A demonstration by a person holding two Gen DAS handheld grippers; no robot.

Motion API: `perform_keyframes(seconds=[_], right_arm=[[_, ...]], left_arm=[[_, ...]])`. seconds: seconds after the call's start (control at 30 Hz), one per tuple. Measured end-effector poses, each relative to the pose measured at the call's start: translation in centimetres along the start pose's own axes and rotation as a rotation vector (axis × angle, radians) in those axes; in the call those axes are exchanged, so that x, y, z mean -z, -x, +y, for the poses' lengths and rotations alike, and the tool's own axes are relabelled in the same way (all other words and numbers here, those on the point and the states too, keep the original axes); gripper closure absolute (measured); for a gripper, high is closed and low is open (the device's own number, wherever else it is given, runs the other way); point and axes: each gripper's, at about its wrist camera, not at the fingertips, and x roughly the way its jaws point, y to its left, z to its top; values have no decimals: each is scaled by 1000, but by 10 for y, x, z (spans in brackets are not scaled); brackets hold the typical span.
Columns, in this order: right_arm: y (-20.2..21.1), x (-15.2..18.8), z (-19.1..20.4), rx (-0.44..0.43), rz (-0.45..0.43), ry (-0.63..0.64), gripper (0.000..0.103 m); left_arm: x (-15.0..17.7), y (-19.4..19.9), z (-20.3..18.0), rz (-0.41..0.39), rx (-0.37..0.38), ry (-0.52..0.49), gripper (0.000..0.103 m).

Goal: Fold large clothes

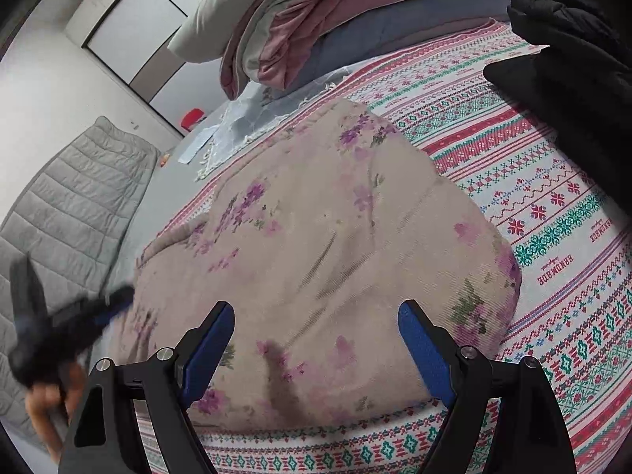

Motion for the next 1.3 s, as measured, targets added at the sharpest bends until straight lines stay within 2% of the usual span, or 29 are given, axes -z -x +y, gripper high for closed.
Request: perform_keyframes(seconds=[0.1,0.17,0.3,0.43,0.53,0.63,0.77,0.87,0.97,1.1,1.2,1.3], right_arm=[[2,3,6,-2,-15,13,17],[-2,5,11,11,-3,40,17],[-36,13,11,77,108,90,17],[-34,15,22,120,78,136,17],[-28,14,26,120,55,151,17],[-21,12,21,97,40,105,17],[-4,11,24,89,-14,139,17],[-6,14,26,129,-2,182,17],[-14,12,16,139,32,139,17],[-8,8,9,107,16,87,17],[-4,6,2,124,8,54,17],[6,2,-11,157,-27,-14,17]], left_arm=[[26,-9,-9,-10,13,-63,73],[39,-26,-10,-42,-35,-115,73],[45,-39,-9,-38,-64,-129,72],[42,-39,-1,-22,-21,-100,72],[45,-37,-3,-31,-33,-118,72],[48,-36,-7,-38,-51,-118,72],[57,-24,-21,-81,-135,-164,72],[65,-24,-34,-98,-201,-239,71],[60,-34,-21,-68,-162,-190,71],[61,-33,-26,-82,-184,-235,71],[62,-15,-31,-89,-181,-217,71],[69,0,-41,-110,-177,-252,71]])
